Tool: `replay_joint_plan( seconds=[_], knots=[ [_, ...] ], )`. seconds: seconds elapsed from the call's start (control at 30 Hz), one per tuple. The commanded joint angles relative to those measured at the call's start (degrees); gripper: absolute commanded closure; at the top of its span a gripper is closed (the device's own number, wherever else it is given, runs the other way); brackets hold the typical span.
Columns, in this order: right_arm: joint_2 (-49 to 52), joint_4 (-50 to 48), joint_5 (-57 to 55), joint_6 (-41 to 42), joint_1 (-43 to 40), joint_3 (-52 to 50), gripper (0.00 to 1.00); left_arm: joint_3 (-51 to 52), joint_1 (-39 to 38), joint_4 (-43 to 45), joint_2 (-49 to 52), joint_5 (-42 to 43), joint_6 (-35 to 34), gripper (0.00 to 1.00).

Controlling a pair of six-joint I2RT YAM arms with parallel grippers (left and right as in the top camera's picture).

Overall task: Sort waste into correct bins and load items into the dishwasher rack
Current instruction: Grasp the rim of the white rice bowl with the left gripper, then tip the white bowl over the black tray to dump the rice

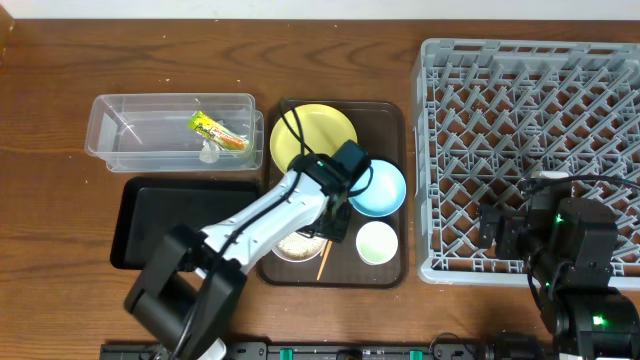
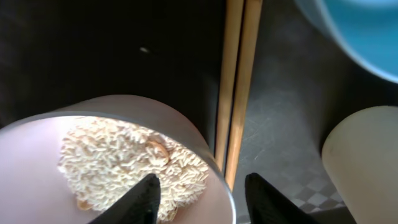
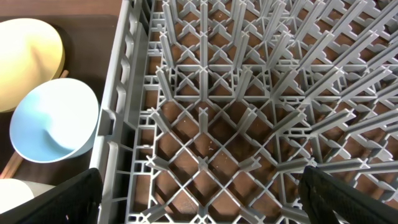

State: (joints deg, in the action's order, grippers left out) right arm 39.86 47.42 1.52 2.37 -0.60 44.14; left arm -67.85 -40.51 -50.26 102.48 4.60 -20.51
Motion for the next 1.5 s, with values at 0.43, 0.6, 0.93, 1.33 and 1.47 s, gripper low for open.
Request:
replay_joint_plan(
  seconds=[0.43, 0.6, 0.93, 1.33, 1.47],
  knots=[
    [-0.1, 0.9, 0.3, 0.6, 0.2, 1.1, 0.01, 0.7, -2.2, 0.1, 3.3, -0.8, 1.0, 0.75],
    [-0.1, 0.9, 0.3, 0.6, 0.2, 1.1, 0.01, 1.5, -2.2, 0.2, 3.6, -2.0, 1.0, 0.85],
    [-0.1, 1.1, 0.3, 0.6, 0.2, 1.1, 0.01, 1.2, -2.2, -0.7, 2.1, -2.3, 1.0, 0.94],
    [-0.1, 1.2, 0.3, 0.6, 0.2, 1.1, 0.01, -1.7, 3.9, -6.6, -12.3, -2.2, 2.9, 0.94],
    [-0.1, 1.3, 0.3, 0.6, 0.3, 1.1, 0.01, -1.7, 11.1, -7.6, -17.4, 0.1, 5.0, 0.94]
  ],
)
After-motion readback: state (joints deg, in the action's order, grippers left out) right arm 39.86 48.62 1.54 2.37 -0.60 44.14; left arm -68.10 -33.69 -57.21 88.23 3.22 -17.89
